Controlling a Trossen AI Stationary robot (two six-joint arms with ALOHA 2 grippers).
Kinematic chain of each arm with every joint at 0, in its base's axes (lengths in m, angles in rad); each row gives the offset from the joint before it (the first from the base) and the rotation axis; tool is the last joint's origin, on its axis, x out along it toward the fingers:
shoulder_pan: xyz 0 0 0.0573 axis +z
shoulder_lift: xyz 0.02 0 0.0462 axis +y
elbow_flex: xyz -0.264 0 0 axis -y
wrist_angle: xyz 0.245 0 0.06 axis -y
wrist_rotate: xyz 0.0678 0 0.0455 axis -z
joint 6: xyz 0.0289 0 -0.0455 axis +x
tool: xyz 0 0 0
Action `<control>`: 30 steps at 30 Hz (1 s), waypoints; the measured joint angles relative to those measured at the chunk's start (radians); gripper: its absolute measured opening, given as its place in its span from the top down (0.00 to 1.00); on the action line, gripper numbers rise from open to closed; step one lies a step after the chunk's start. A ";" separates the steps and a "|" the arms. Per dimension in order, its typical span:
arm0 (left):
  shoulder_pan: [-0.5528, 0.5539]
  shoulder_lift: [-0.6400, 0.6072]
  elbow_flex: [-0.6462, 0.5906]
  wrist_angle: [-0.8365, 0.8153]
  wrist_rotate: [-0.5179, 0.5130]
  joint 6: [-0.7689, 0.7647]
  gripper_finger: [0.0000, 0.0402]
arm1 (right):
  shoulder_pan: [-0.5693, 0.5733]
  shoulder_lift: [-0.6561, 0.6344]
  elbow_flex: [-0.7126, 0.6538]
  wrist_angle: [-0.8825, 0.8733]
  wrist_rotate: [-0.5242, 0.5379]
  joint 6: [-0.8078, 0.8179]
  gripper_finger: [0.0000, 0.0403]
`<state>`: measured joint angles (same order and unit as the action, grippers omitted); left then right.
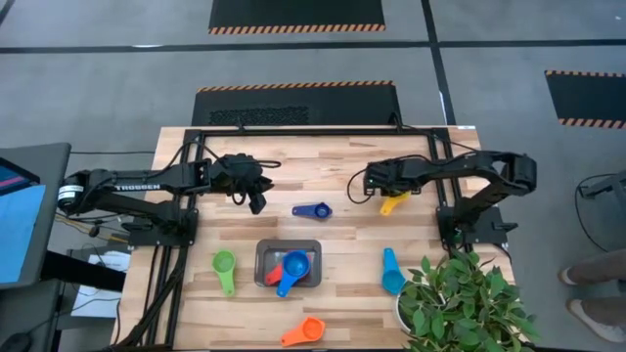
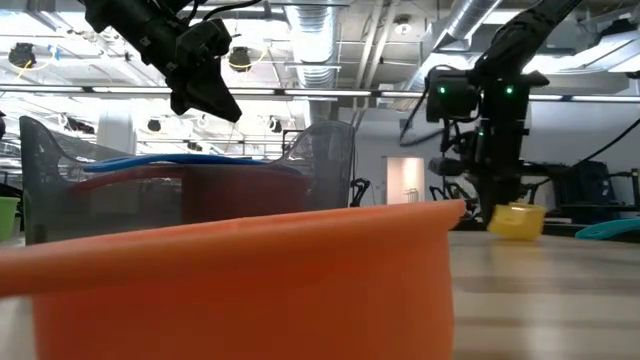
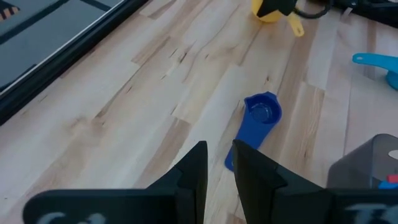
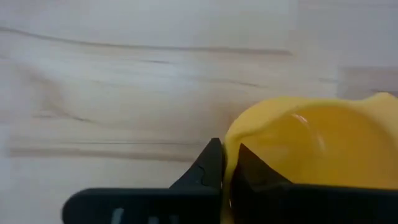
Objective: Nest measuring cups in basket
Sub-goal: Stack the yellow measuring cup on top of the blue measuring cup in the bin
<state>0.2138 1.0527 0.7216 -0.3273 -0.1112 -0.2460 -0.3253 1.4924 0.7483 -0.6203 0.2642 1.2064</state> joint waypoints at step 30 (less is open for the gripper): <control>0.000 0.000 0.000 -0.050 -0.192 -0.041 0.85 | 0.334 -0.005 0.421 0.581 -0.084 -0.327 0.96</control>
<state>0.2142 1.0527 0.7216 -0.3771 -0.3034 -0.2874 0.0091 1.4873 1.1691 -0.0395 0.1806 0.8794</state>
